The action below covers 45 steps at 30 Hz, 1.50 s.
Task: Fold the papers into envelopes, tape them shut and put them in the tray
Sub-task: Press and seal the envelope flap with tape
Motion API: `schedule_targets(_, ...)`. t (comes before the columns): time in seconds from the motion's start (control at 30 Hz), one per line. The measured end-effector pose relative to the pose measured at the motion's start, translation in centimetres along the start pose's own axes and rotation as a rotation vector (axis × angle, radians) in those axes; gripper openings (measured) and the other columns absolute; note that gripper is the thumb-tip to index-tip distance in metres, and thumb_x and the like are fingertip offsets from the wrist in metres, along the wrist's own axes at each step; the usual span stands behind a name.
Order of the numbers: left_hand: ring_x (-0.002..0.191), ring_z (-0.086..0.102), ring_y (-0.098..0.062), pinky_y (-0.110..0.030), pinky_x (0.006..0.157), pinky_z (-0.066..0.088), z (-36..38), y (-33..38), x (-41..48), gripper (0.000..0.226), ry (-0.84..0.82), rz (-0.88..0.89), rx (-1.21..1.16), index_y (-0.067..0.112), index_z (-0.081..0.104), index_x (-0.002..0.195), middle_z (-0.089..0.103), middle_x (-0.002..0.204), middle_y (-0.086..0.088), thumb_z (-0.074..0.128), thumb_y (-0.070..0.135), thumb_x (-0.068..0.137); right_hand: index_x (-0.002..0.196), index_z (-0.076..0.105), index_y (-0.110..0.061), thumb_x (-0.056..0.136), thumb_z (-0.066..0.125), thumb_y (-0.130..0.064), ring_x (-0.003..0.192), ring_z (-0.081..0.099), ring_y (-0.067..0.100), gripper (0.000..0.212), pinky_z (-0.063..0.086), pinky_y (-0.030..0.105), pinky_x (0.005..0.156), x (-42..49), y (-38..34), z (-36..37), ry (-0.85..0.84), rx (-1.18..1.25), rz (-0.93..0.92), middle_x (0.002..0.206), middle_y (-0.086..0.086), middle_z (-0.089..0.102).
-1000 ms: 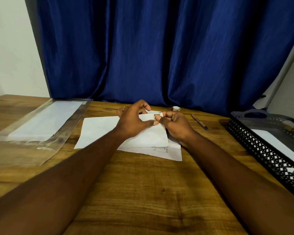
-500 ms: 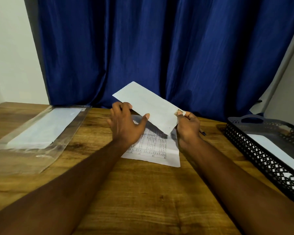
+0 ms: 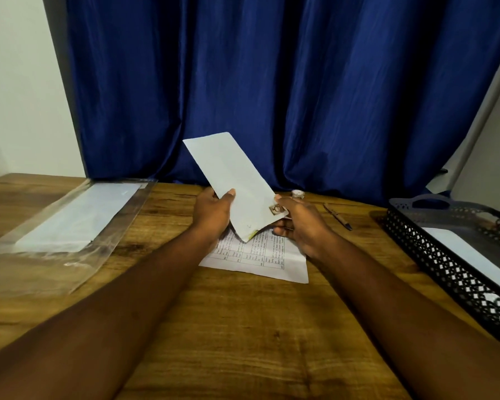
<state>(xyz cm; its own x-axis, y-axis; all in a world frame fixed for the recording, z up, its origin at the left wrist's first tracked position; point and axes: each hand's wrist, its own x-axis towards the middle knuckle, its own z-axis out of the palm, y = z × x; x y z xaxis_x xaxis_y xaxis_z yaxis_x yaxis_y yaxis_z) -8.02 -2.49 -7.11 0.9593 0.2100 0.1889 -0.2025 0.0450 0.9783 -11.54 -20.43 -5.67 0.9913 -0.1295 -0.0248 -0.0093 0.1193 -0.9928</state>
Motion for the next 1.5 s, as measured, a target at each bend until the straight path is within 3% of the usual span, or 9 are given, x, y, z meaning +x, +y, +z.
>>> schedule_targets(0.17,0.093,0.074,-0.014,-0.033,0.077,0.062,0.4,0.0,-0.9,0.015,-0.135,0.018,0.057,0.019,0.066,0.116,0.075,0.108,0.002,0.066,0.024,0.102,0.111,0.072,-0.012,0.105,0.066,-0.024,0.073,0.076,0.017,0.015,0.061,0.03,0.058,-0.1,0.2,-0.1,0.002,-0.038,-0.02,0.097,0.008,0.081)
schedule_targets(0.3,0.088,0.073,-0.004,-0.016,0.061,0.057,0.5,-0.3,-1.7,0.023,-0.193,0.107,0.126,0.023,0.065,0.114,0.074,0.103,0.01,0.073,0.036,0.096,0.117,0.071,-0.018,0.105,0.066,-0.02,0.08,0.078,0.016,0.013,0.061,0.027,0.059,0.3,0.5,-0.4,0.057,-0.172,-0.083,0.101,0.004,0.081)
schedule_targets(0.5,0.082,0.071,-0.016,-0.037,0.068,0.057,0.7,-0.2,-2.2,0.042,-0.158,0.226,0.362,0.024,0.063,0.098,0.073,0.09,0.002,0.058,0.066,0.095,0.115,0.074,-0.022,0.106,0.065,-0.027,0.105,0.076,0.037,0.014,0.064,0.058,0.086,0.5,-0.1,-1.4,0.164,-0.176,-0.121,0.1,0.003,0.082)
schedule_targets(0.63,0.076,0.068,-0.018,-0.041,0.067,0.057,1.0,0.6,-3.0,0.038,-0.117,0.307,0.461,0.026,0.06,0.095,0.069,0.083,0.003,0.05,0.062,0.101,0.107,0.074,-0.019,0.108,0.061,-0.022,0.095,0.072,0.023,0.014,0.062,0.038,0.082,0.0,-2.0,-2.9,0.208,-0.184,-0.181,0.105,0.004,0.08)
schedule_targets(0.97,0.071,0.063,-0.015,-0.04,0.067,0.054,8.7,3.3,-5.5,0.046,-0.233,0.453,0.497,0.024,0.057,0.084,0.066,0.072,0.004,0.051,0.067,0.097,0.104,0.073,-0.006,0.104,0.063,-0.02,0.088,0.065,0.026,0.017,0.056,0.038,0.08,-5.1,-9.4,-13.6,0.333,-0.229,-0.216,0.1,0.014,0.077)
schedule_targets(1.1,0.072,0.061,-0.017,-0.036,0.066,0.049,14.4,3.5,-8.7,0.041,-0.347,0.432,0.451,0.023,0.058,0.084,0.064,0.073,0.003,0.056,0.062,0.098,0.105,0.066,-0.015,0.106,0.061,-0.02,0.078,0.07,0.017,0.007,0.065,0.039,0.068,-9.1,-12.1,-19.7,0.38,-0.269,-0.13,0.091,0.006,0.071)
schedule_targets(1.2,0.072,0.061,-0.02,-0.035,0.066,0.047,17.7,3.1,-10.7,0.04,-0.369,0.389,0.392,0.022,0.055,0.079,0.06,0.069,0.005,0.059,0.059,0.096,0.092,0.063,-0.009,0.105,0.06,-0.01,0.055,0.063,0.012,0.014,0.05,0.022,0.05,-10.9,-12.1,-24.3,0.483,-0.378,-0.121,0.077,0.008,0.062)
schedule_targets(1.37,0.074,0.062,-0.016,-0.035,0.07,0.053,21.6,2.2,-13.9,0.035,-0.465,0.353,0.426,0.026,0.06,0.087,0.065,0.078,0.006,0.059,0.06,0.095,0.1,0.061,-0.012,0.104,0.062,-0.015,0.096,0.056,0.026,0.005,0.048,0.032,0.08,-13.2,-10.3,-30.6,0.573,-0.764,0.073,0.103,0.013,0.06)
schedule_targets(1.5,0.075,0.063,-0.013,-0.031,0.063,0.05,22.9,1.7,-15.8,0.028,-0.489,0.328,0.451,0.027,0.061,0.089,0.067,0.082,0.008,0.062,0.054,0.097,0.106,0.06,-0.005,0.104,0.063,-0.008,0.078,0.059,0.024,0.004,0.047,0.021,0.046,-13.7,-8.9,-33.1,0.502,-0.993,0.156,0.103,0.019,0.062)
